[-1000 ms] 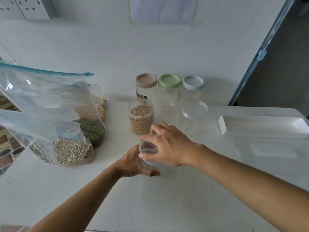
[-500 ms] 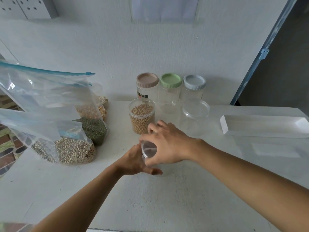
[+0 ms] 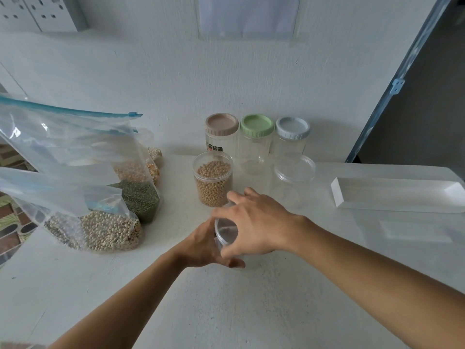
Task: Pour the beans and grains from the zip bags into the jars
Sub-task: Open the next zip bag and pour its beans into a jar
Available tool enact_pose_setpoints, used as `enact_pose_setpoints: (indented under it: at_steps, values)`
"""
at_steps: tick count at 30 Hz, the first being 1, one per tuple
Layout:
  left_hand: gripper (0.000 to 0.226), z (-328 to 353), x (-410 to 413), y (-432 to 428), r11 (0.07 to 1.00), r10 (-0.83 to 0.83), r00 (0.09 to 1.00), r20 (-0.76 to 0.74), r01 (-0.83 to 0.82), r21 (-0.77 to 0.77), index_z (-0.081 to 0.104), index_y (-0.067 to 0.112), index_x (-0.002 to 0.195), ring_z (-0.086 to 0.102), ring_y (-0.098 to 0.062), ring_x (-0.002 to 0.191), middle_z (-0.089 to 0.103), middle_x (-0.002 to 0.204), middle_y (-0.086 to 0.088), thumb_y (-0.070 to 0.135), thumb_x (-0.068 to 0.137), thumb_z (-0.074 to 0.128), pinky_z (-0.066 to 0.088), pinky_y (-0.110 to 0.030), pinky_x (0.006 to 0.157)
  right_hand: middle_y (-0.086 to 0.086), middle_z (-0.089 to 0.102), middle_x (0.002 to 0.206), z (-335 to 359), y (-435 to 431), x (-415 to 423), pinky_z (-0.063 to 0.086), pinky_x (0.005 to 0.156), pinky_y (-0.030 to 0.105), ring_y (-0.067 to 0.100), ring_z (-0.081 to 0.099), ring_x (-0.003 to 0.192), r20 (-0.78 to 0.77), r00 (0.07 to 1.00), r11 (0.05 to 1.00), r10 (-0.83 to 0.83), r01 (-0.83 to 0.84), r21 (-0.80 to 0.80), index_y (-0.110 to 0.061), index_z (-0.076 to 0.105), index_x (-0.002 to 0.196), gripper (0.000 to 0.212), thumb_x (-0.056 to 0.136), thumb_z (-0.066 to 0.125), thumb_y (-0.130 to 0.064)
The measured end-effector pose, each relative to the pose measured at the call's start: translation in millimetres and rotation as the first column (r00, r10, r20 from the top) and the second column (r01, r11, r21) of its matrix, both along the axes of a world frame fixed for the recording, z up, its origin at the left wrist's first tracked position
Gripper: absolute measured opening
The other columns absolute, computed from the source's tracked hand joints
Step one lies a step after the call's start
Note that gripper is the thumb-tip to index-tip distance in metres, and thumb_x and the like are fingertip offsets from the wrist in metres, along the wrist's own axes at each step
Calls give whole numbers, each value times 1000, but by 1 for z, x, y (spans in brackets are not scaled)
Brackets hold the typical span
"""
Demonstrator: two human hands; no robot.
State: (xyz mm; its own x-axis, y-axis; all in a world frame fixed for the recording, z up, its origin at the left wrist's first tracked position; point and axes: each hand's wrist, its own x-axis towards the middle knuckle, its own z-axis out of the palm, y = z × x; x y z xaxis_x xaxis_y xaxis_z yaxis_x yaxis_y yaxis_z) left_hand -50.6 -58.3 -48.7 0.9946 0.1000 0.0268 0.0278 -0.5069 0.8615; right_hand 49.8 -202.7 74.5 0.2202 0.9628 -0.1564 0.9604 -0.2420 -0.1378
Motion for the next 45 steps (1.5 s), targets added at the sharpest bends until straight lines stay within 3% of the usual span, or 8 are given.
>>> enact_pose_setpoints:
  at_steps: [7, 12, 18, 25, 29, 35, 41, 45]
  values:
    - [106, -4, 4, 3, 1000, -2, 999, -44, 2, -4, 38, 17, 147, 55, -23, 131, 56, 139, -1, 45, 64, 96, 48, -48, 109, -11, 40, 130, 8, -11, 17, 42, 101, 44, 11, 36, 120, -194, 960, 979, 202, -189, 81, -41, 61, 123, 67, 62, 88, -35]
    - [103, -7, 7, 2, 1000, 21, 999, -33, -22, -10, 39, 23, 143, 50, -16, 133, 52, 138, 13, 55, 62, 93, 43, -40, 115, -17, 53, 136, 10, -48, 50, 45, 107, 49, 12, 48, 132, -762, 645, 878, 62, 328, 349, -36, 59, 123, 59, 65, 66, -32]
    - [96, -5, 18, -6, 999, 38, 999, -19, -39, -29, 44, 24, 139, 53, -15, 130, 55, 133, 18, 56, 63, 92, 46, -37, 113, -8, 57, 127, -47, -92, 52, 47, 79, 29, 8, 57, 101, -856, 513, 744, -58, 594, 305, -31, 58, 121, 51, 71, 52, -26]
    - [100, -3, 32, -35, 996, 19, 998, -57, -24, -90, 40, 34, 141, 49, -6, 134, 51, 142, 14, 64, 60, 90, 43, -30, 114, -2, 74, 109, -113, -109, 67, 58, 87, 59, 22, 74, 100, -926, 298, 528, -232, 838, 138, -32, 64, 106, 28, 90, 52, -12]
    - [107, -4, 38, -45, 995, 60, 997, -53, -64, -72, 39, 32, 145, 50, -6, 135, 52, 144, 12, 64, 58, 91, 45, -36, 114, -1, 70, 93, -120, -121, 85, 55, 70, 25, 13, 65, 78, -709, 507, 489, -490, 833, 258, -23, 64, 103, 26, 85, 67, -5]
    - [112, -6, 43, -65, 993, 77, 997, -32, -80, -89, 35, 31, 148, 49, -7, 136, 50, 144, 11, 61, 57, 93, 45, -39, 113, 6, 58, 109, -137, -125, 86, 43, 88, 38, 29, 51, 107, -229, 705, 663, -671, 709, 241, -17, 58, 126, 38, 89, 60, -24]
    - [118, -7, 46, -64, 996, -4, 999, -46, 0, -93, 21, 41, 152, 46, -10, 138, 44, 149, 7, 62, 59, 91, 45, -37, 114, 4, 59, 130, -140, -129, 89, 39, 100, 40, 28, 52, 124, -226, 716, 674, -660, 698, 242, -16, 60, 135, 43, 92, 61, -20]
    - [121, 7, 39, -48, 997, -51, 996, -74, 47, -56, 17, 45, 154, 40, -3, 142, 42, 152, 11, 59, 60, 92, 36, -26, 118, 2, 70, 111, -127, -125, 85, 47, 93, 36, 26, 64, 107, -377, 733, 564, -566, 678, 472, -12, 71, 112, 25, 89, 64, -4]
